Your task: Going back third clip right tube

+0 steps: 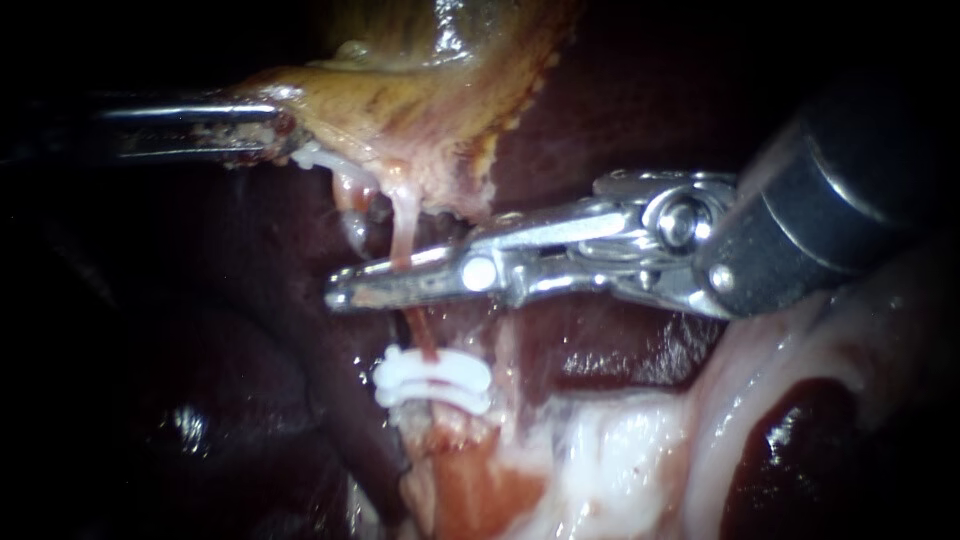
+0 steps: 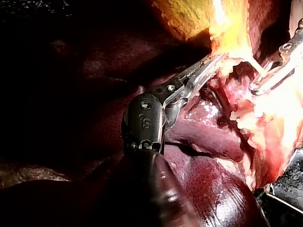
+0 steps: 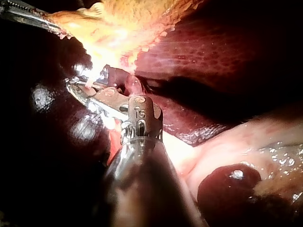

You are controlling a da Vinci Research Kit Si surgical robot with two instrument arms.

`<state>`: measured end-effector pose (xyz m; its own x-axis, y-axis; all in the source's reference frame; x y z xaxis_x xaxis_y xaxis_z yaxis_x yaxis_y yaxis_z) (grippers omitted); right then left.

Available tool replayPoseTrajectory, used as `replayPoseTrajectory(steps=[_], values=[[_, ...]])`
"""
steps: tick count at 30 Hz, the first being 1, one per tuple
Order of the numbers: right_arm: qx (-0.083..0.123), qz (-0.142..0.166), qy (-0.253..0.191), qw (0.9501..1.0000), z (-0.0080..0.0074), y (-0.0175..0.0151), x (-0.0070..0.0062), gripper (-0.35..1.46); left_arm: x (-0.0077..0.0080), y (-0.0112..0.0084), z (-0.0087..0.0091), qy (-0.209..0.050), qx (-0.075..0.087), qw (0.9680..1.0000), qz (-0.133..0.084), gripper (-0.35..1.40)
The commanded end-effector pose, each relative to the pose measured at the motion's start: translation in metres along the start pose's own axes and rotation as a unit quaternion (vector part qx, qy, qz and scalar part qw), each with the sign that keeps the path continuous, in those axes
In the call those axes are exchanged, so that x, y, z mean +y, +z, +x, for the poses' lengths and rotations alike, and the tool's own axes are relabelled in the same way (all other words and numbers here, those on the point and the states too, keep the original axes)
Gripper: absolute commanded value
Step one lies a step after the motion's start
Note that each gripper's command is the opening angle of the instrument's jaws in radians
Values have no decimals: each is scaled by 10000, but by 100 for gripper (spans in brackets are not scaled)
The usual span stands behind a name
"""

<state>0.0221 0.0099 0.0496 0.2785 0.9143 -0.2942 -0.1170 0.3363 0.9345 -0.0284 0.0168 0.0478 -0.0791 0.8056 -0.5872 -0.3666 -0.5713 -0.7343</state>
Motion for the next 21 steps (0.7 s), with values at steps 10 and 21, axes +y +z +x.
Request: replayPoseTrajectory(steps=[10, 21], values=[[53, -60, -523, 9986, -18, 22, 44, 46, 1, 2, -1, 3, 3, 10000, 8, -35], [191, -395, -2384, 9702, -23, 7, 82, 50, 1, 1, -1, 3, 4, 10000, 9, -35]])
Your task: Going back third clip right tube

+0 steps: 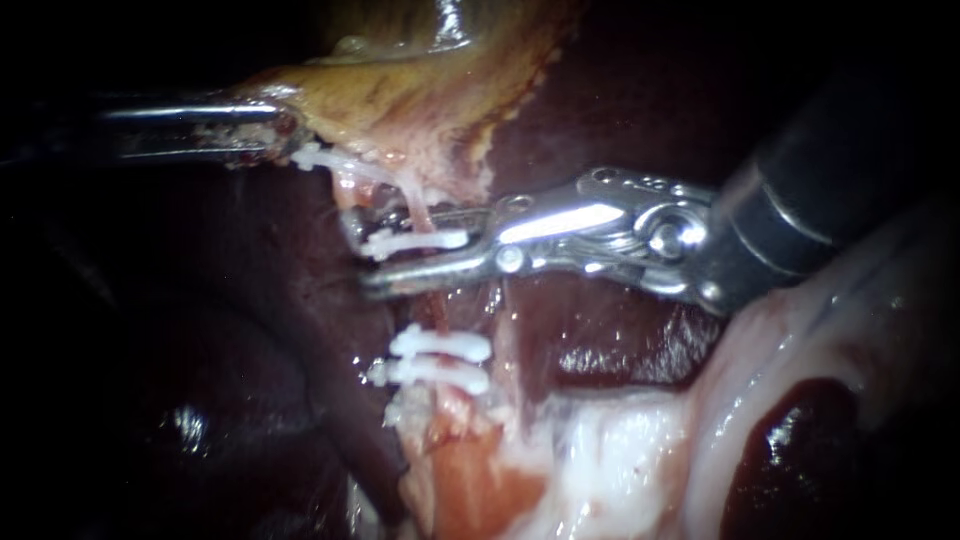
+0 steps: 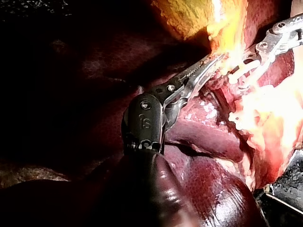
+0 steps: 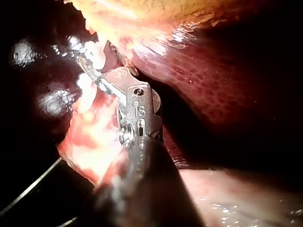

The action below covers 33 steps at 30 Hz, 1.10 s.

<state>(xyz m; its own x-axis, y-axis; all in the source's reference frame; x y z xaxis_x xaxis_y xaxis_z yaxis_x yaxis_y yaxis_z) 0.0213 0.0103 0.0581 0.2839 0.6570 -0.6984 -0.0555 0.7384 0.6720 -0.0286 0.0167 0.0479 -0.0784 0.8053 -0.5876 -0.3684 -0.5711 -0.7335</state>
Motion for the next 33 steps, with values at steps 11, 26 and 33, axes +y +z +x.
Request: replayPoseTrajectory(steps=[11, 26, 33], values=[[54, -315, -1103, 9934, -14, -71, -54, 50, 1, -3, 0, 2, -3, 10000, -6, -35], [-205, -78, -1749, 9843, -29, -154, -59, 50, 2, 1, -1, 4, 1, 10000, 4, -35], [-207, -54, -1806, 9833, -28, -156, -60, 50, 1, 17, -11, 33, 22, 10000, 49, -35]])
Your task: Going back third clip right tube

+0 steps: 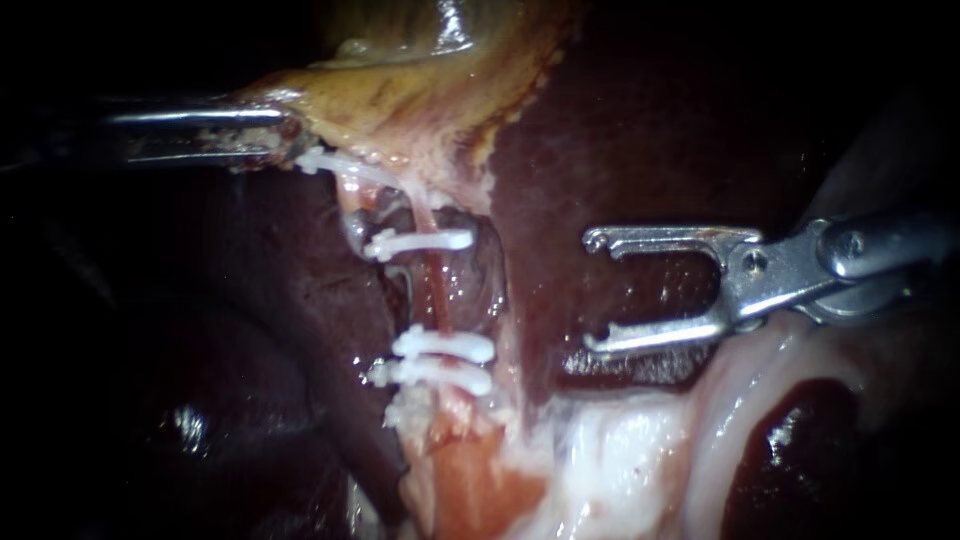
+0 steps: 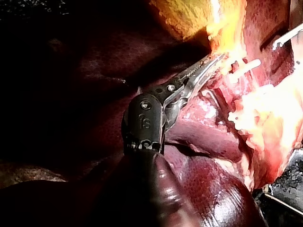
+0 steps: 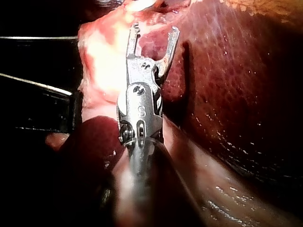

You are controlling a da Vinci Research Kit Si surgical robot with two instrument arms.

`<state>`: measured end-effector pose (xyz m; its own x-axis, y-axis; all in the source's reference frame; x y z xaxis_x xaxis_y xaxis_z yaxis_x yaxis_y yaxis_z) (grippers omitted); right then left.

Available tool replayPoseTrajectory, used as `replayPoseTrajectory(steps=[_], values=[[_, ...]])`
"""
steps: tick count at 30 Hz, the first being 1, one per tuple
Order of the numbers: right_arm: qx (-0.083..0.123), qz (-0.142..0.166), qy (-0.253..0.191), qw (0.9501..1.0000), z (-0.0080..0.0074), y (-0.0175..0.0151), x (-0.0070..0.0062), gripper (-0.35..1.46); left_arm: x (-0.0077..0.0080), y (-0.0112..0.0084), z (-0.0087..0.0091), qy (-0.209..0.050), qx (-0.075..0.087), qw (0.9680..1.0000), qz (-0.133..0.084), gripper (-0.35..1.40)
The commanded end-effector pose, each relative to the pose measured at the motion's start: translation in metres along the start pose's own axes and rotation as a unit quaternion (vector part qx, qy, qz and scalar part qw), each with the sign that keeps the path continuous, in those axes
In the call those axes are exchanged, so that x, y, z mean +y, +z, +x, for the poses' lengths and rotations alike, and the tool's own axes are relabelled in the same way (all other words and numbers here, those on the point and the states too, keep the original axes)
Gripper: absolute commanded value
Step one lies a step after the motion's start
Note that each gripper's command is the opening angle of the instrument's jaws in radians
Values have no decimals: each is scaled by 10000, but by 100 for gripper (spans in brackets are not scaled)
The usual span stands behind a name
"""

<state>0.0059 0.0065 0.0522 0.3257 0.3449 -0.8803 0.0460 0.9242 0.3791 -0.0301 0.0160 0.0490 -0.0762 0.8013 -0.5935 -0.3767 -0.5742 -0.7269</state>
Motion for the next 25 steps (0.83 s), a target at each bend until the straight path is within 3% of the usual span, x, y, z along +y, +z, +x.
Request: replayPoseTrajectory(steps=[1, 12, 25], values=[[0, 1, 0, 10000, 0, 0, 0, 50, -1, 4, -2, 11, -1, 10000, -4, -35], [1, 6, -2, 10000, 1, 0, -2, 50, -10, 45, -33, 135, -61, 9998, -92, -35], [1, 9, -33, 10000, 2, 0, -3, 50, -10, 46, -33, 137, -61, 9998, -91, -35]])
